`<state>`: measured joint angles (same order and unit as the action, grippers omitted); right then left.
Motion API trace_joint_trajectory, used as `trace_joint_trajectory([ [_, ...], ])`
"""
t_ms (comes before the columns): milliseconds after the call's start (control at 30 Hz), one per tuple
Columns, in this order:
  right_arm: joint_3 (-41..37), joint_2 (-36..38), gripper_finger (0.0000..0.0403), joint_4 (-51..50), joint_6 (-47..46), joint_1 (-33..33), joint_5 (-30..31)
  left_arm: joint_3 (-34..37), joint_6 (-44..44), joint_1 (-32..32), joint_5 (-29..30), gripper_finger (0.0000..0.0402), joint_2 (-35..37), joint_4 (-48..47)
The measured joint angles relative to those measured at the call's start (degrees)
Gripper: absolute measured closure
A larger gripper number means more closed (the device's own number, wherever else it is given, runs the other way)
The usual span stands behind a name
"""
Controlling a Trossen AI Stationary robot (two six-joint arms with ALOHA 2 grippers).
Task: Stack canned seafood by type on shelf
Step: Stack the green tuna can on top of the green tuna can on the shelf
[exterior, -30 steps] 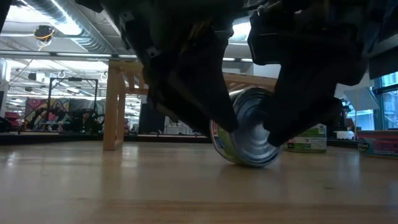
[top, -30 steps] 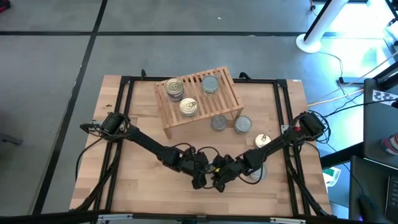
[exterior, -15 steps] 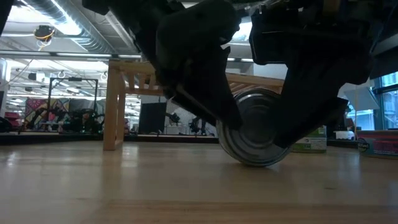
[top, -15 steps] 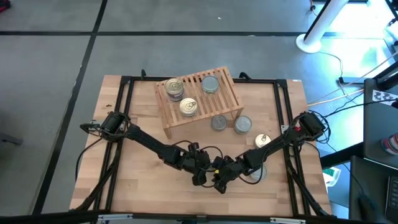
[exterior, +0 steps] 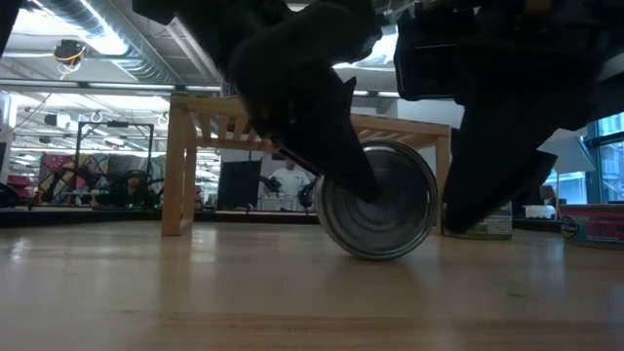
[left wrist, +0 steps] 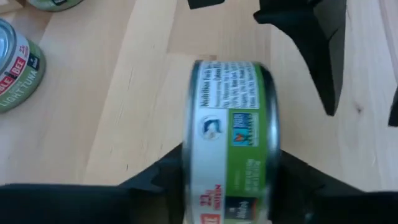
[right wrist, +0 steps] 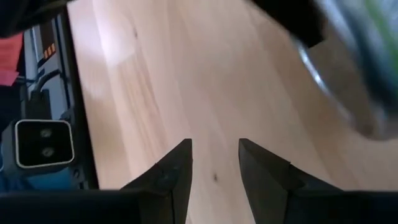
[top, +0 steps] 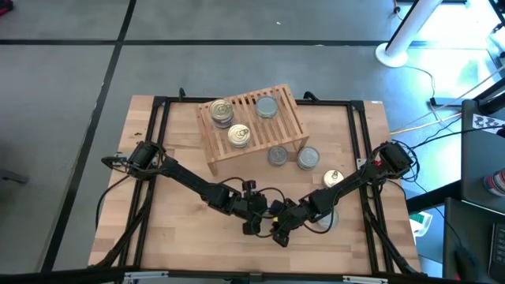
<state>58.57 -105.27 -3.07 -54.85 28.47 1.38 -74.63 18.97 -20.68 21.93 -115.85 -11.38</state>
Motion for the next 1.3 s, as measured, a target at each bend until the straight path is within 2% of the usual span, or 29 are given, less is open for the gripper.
trace_joint_trajectory([
  [67, 0.0, 0.2, 0.0272, 0.0, 0.6, 0.0, -1.0, 0.0, -1.2, 0.0, 0.0, 0.0271, 0.0, 0.0],
  [300, 0.0, 3.4, 0.0272, -0.6, 1.4, 0.0, -6.5, -0.1, -4.2, 0.0, -0.3, 0.0272, 1.2, -0.4],
  [433, 0.0, 7.3, 0.0272, -2.0, 3.0, 0.0, -6.8, -0.1, -4.9, 0.1, -0.4, 0.0272, 4.1, -0.7],
  [600, 0.0, 14.0, 0.0272, -4.7, 6.2, 0.1, -4.5, -0.2, -7.2, 0.9, 0.0, 0.0272, 9.5, -1.7],
  [733, 0.0, 19.8, 0.0272, -5.0, 9.8, 0.0, -0.8, -0.2, -12.2, 2.0, 2.6, 0.0272, 14.5, -1.6],
  [900, 0.0, 27.0, 0.0272, -5.0, 14.9, 0.0, 2.9, -0.2, -20.5, 4.0, 8.7, 0.0272, 21.1, -0.1],
  [1067, 0.0, 32.9, 0.0272, -6.2, 21.4, 0.0, 6.7, -0.3, -34.0, 7.0, 13.8, 0.0272, 25.7, 6.6],
  [1300, 0.0, 37.0, 0.0272, -12.2, 29.8, 0.0, 11.9, -0.3, -55.6, 13.9, 16.5, 0.0269, 26.0, 16.2],
])
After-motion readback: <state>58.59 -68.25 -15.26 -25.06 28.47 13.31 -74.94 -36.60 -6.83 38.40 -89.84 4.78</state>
